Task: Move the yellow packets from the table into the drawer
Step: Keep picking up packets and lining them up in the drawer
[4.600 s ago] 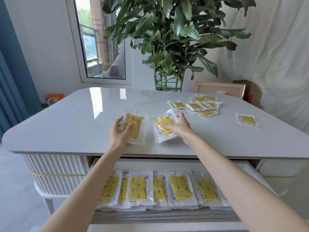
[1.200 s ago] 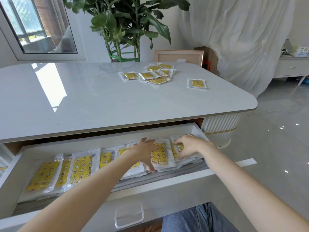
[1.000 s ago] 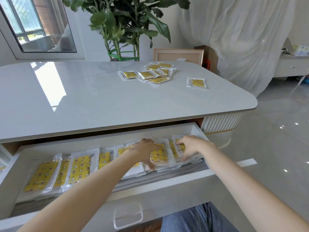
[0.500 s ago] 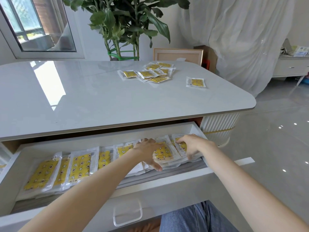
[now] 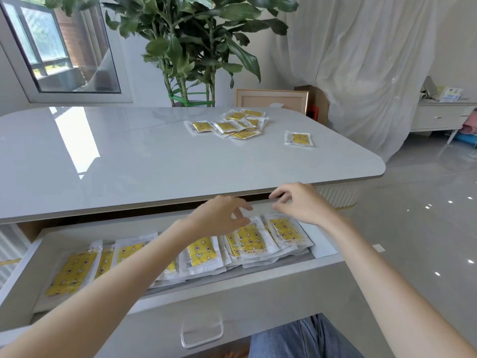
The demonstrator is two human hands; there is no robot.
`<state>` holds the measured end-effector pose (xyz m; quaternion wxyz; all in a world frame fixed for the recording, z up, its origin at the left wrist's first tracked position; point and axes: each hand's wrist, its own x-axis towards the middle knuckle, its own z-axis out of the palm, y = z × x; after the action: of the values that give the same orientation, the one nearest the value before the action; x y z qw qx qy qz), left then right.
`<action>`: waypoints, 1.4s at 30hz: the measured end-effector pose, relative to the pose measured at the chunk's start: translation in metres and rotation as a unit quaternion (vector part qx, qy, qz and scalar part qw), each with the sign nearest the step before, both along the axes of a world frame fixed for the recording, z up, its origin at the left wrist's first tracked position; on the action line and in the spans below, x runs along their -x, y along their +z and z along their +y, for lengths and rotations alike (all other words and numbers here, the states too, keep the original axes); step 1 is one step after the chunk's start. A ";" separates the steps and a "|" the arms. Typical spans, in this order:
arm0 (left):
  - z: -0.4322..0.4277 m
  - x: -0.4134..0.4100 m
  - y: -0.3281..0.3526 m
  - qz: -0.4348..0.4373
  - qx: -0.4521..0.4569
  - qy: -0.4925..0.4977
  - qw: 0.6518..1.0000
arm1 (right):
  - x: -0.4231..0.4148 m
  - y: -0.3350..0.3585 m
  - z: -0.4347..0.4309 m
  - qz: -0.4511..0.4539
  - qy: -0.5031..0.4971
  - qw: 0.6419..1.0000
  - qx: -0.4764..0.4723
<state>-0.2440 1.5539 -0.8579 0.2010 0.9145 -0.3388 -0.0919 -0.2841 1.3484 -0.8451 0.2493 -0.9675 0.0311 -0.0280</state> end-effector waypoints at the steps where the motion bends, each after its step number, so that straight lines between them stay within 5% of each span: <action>1: 0.003 -0.001 0.008 -0.010 0.015 0.003 1.000 | 0.000 0.006 0.002 -0.026 -0.006 1.000 -0.011; 11: 0.004 -0.060 0.047 -0.075 0.109 0.093 0.987 | -0.056 0.019 -0.003 -0.150 -0.095 0.982 -0.072; 25: -0.044 -0.202 -0.006 -0.135 -0.009 0.167 0.977 | -0.201 -0.019 -0.048 -0.026 -0.167 0.979 0.116; 33: -0.061 -0.268 -0.012 -0.146 -0.010 0.190 0.971 | -0.254 -0.022 -0.063 0.013 -0.200 0.969 0.148; 42: -0.070 -0.308 -0.012 -0.135 0.003 0.218 0.967 | -0.270 -0.017 -0.017 0.014 -0.094 0.988 0.119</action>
<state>0.0644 1.4843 -0.8698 0.1717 0.9695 -0.1557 0.0794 -0.0146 1.3310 -0.8624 0.1282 -0.9834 0.1220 -0.0413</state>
